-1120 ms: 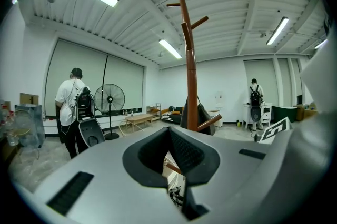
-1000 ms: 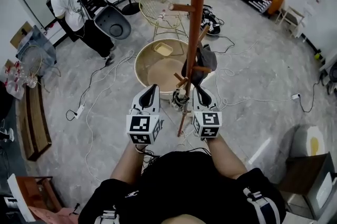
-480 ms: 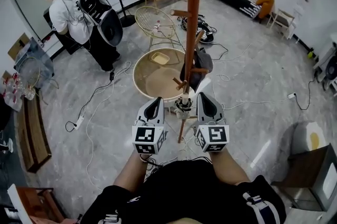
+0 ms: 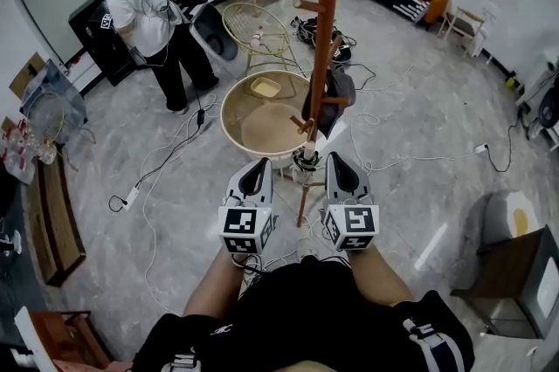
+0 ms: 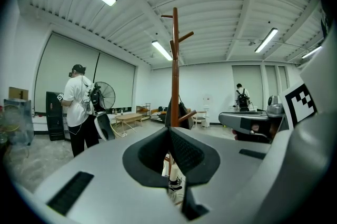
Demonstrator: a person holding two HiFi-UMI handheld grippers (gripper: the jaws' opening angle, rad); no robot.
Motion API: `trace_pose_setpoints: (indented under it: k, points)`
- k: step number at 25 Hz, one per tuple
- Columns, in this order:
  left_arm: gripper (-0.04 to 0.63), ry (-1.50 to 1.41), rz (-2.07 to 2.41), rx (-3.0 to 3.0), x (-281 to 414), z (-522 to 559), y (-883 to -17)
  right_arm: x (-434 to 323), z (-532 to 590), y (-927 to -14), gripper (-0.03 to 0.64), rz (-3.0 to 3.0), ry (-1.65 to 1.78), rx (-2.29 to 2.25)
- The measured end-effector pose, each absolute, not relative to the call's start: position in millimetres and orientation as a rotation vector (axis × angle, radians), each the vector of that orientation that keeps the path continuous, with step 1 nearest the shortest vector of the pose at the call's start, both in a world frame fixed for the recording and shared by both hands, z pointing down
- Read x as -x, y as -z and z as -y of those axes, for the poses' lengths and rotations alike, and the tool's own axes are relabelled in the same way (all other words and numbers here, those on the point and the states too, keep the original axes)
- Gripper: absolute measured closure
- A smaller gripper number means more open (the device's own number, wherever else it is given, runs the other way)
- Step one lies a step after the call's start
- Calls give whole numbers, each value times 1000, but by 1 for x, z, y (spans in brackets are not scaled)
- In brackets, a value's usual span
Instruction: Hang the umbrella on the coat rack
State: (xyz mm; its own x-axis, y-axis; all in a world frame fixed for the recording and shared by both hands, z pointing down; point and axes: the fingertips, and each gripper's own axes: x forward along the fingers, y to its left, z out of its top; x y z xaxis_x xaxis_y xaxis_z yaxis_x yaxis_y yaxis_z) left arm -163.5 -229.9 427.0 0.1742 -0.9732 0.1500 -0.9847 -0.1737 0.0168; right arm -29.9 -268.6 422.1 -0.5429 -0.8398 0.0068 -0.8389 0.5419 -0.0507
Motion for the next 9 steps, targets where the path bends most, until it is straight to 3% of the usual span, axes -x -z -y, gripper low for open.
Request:
trace_pose_setpoints:
  k: [9]
  points:
    - [578, -149, 1943, -2338, 169, 215, -415, 35, 254, -415, 601, -2729, 80, 1513]
